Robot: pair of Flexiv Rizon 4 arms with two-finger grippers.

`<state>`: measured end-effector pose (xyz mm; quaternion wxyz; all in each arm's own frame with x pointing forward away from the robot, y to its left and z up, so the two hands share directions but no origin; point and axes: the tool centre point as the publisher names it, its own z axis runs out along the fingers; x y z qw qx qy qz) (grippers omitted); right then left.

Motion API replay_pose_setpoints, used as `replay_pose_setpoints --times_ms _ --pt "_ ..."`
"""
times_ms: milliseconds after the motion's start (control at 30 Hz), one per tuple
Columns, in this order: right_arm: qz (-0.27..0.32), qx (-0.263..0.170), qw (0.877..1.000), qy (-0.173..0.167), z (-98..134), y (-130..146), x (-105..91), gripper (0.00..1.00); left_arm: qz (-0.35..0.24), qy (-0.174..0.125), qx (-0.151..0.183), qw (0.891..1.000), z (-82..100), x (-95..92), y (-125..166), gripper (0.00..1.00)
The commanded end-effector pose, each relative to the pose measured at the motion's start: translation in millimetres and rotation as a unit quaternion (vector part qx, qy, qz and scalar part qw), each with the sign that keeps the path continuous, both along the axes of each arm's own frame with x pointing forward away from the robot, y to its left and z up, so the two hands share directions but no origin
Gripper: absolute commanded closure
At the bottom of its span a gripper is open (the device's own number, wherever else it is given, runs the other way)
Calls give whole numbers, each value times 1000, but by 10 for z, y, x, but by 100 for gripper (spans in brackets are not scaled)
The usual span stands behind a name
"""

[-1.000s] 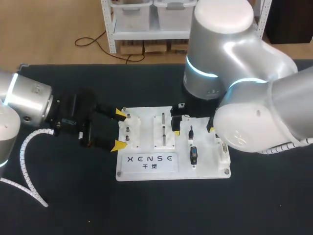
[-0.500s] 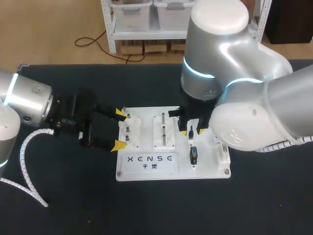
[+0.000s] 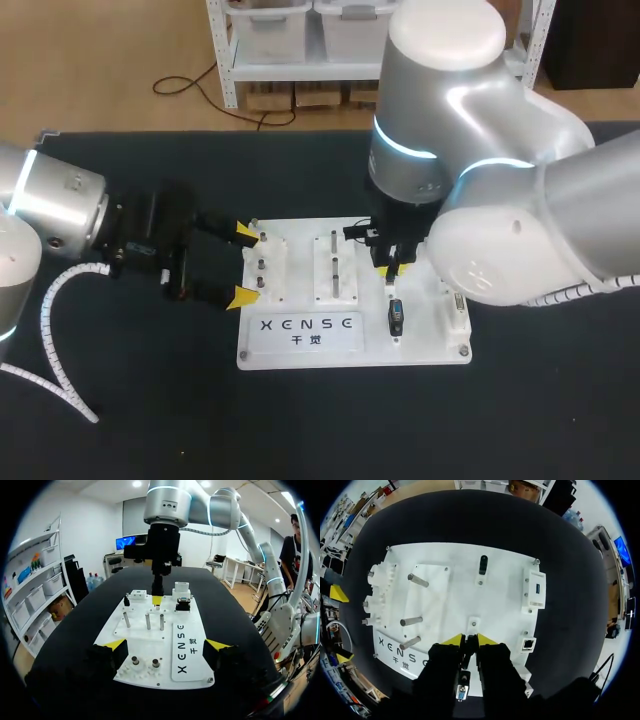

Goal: Insert the Ethernet cable into its matching sockets.

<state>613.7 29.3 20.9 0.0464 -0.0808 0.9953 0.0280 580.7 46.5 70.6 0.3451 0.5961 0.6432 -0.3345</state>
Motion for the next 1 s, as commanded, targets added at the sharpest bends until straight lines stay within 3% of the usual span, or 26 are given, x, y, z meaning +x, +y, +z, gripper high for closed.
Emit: replay_pose_setpoints --times_ms 33,600,1000 --pt "3 0 1000 3 3 -1 -4 100 0 -1 -2 1000 -10 -4 7 0" --pt "-31 -6 999 15 378 -341 53 100 0 -1 -2 1000 -10 -4 7 0" --pt "-79 -26 996 18 357 -704 118 100 0 -1 -2 1000 -10 -4 7 0"
